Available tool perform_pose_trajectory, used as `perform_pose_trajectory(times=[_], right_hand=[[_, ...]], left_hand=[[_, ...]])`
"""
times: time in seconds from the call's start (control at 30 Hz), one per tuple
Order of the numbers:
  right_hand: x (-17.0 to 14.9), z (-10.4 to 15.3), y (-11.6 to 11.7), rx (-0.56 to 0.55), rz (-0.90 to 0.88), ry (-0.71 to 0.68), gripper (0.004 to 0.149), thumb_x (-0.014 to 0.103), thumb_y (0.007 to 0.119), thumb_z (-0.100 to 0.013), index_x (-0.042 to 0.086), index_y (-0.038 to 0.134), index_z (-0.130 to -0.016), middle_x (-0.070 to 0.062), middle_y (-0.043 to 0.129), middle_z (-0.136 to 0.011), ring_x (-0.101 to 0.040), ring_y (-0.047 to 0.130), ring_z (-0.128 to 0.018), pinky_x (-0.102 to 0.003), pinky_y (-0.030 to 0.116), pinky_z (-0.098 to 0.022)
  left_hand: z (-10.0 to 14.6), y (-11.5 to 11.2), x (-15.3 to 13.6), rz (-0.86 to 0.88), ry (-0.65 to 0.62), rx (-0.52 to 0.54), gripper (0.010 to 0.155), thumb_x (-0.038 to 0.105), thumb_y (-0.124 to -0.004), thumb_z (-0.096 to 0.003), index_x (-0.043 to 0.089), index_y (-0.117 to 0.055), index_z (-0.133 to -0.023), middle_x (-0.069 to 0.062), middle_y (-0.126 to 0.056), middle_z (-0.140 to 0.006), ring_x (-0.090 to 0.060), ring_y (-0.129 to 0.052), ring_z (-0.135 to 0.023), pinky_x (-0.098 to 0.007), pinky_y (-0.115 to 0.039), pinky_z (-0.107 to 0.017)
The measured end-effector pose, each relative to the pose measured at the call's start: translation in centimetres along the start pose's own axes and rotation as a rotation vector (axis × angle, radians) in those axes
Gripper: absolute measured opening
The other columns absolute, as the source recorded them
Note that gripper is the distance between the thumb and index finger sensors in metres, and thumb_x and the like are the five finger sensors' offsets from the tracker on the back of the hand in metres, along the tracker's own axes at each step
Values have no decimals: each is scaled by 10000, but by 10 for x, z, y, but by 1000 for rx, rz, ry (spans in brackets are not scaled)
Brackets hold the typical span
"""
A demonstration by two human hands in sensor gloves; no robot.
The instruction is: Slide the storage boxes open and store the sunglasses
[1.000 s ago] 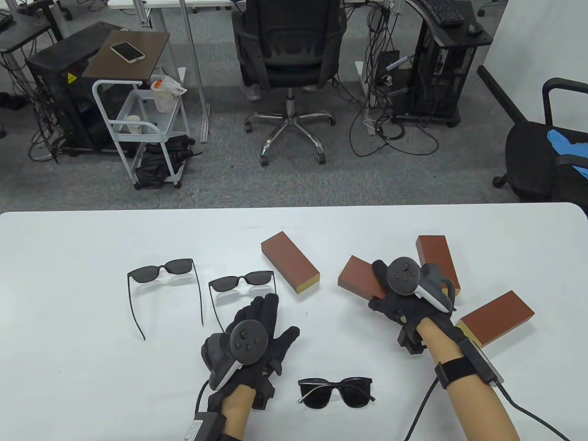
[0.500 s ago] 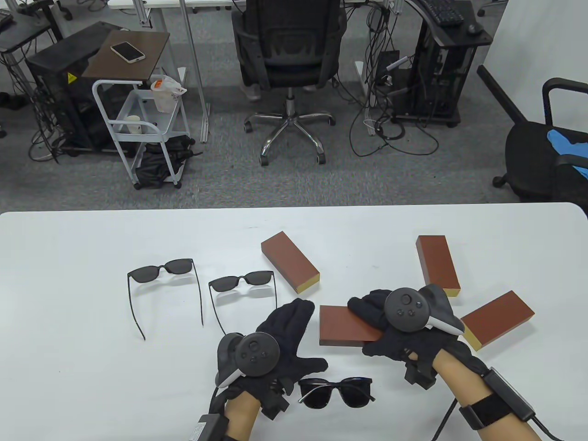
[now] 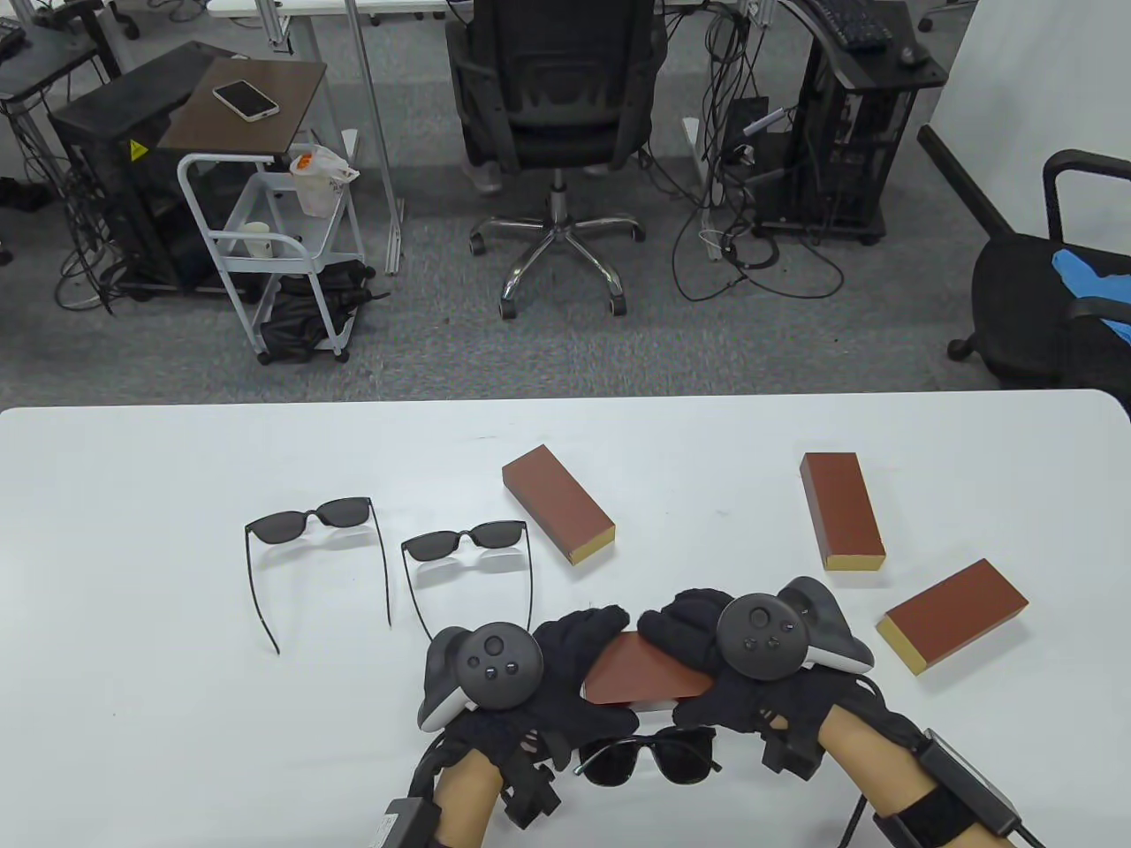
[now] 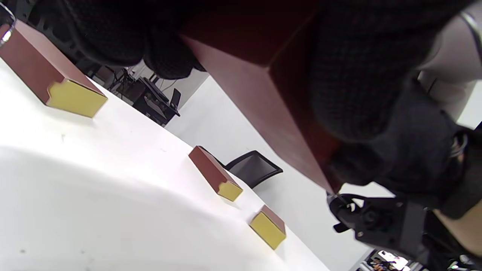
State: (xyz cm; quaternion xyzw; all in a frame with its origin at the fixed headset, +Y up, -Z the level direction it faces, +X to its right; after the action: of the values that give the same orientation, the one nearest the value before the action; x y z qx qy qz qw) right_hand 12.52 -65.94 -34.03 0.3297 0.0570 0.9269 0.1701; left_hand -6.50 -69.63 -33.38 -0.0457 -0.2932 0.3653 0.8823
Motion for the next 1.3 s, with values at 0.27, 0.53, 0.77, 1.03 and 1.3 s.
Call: perform_pose_trajectory(times=[0.27, 0.53, 0.77, 1.03, 1.3], right_hand=[[-28, 24, -5, -91, -66, 57, 892, 537, 943, -217, 280, 520, -958, -113, 544, -1037, -402, 498, -967, -554, 497, -721], [-48, 42, 6, -121, -272, 53, 877, 496, 957, -223, 289, 525, -957, -109, 584, -1017, -393, 592, -938, -549, 572, -693], [-54, 49, 11, -110, -156, 74, 923, 537, 974, -162, 272, 560, -944, -119, 658, -942, -355, 688, -867, -527, 617, -672], [-85, 63, -1, -148, -221, 128, 871, 466, 1003, -185, 297, 589, -933, -82, 660, -973, -366, 688, -894, -521, 629, -675], [-108, 73, -7, -146, -272, 187, 830, 407, 1018, -200, 310, 618, -921, -65, 647, -990, -367, 767, -858, -511, 698, -640]], left_hand=[[1, 7, -12, 59, 13, -22, 945, 492, -1030, -293, 254, -573, -1085, -79, -660, -1090, -349, -770, -955, -542, -751, -665], [0, 3, -8, 76, -8, -42, 937, 489, -1032, -295, 260, -581, -1084, -72, -661, -1094, -340, -772, -967, -530, -758, -673], [1, -1, -8, 13, 10, -66, 939, 504, -1039, -280, 301, -594, -1081, -48, -672, -1104, -327, -785, -973, -548, -760, -651], [6, 8, -21, 28, 51, -27, 926, 489, -1041, -287, 324, -597, -1083, -52, -645, -1123, -334, -761, -993, -554, -748, -659], [10, 11, -36, 20, 151, -40, 920, 474, -1031, -304, 342, -577, -1093, -70, -615, -1144, -368, -729, -1010, -585, -715, -660]])
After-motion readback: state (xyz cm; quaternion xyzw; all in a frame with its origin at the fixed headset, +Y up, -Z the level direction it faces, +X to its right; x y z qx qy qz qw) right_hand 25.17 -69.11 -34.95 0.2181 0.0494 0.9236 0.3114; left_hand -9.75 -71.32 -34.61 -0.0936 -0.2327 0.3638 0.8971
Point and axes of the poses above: the tracker on the back of each hand, its own x axis roughly to the thumb side, its own z axis roughly from the fingertips to the wrist, y = z × x, the point moved 4 cm from there along -z, roughly from the wrist to the fingertips
